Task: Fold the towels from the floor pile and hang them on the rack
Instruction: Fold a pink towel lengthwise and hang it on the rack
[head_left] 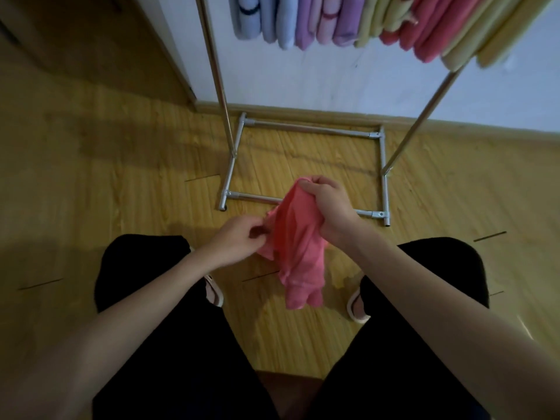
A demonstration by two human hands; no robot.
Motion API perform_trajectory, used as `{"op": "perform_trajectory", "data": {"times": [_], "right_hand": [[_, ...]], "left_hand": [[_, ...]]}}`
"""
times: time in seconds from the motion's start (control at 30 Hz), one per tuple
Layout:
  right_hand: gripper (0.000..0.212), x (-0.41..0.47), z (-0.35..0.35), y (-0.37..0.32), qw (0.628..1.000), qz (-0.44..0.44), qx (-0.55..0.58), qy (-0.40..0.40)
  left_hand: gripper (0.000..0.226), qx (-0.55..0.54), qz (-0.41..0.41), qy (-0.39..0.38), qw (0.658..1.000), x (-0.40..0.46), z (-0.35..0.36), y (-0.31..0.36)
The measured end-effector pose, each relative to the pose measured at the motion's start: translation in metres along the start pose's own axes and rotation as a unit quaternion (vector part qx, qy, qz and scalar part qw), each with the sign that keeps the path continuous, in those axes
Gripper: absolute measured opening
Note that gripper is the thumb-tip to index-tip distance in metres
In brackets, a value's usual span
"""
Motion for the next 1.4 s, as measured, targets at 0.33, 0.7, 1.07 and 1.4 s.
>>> {"op": "perform_trajectory", "data": {"times": [0.33, 0.7, 1.07, 1.4], "right_hand": [[0.008, -0.07, -0.011, -0.061, 0.967, 0.01, 0.175, 0.183], [0.031, -0.093, 0.004, -0.096, 0.905, -0.034, 0.342, 0.251], [0.02, -0.095, -0.034, -0.081, 0.959, -0.046, 0.147, 0.24], [0.033, -0.089, -0.044, -0.052, 0.99, -0.074, -0.095, -0.07]], "left_hand": [[0.048, -0.069, 0.033, -0.005, 0.997, -0.099, 0.012, 0.05], [0.023, -0.16, 0.065, 0.242, 0.955, -0.121, 0.011, 0.062], [0.015, -0.289, 0.116, 0.314, 0.897, -0.147, -0.061, 0.064], [0.005, -0.166, 0.259, 0.353, 0.883, -0.173, -0.12, 0.162]]}}
Point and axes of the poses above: each hand's wrist, its own x-axis towards the middle knuckle, its own z-axis out of the palm, y = z × x, the point moved 7 cm from there along x, towards the middle knuckle, and after that the axes turned 13 degrees about -z, right-handed, at the moved point
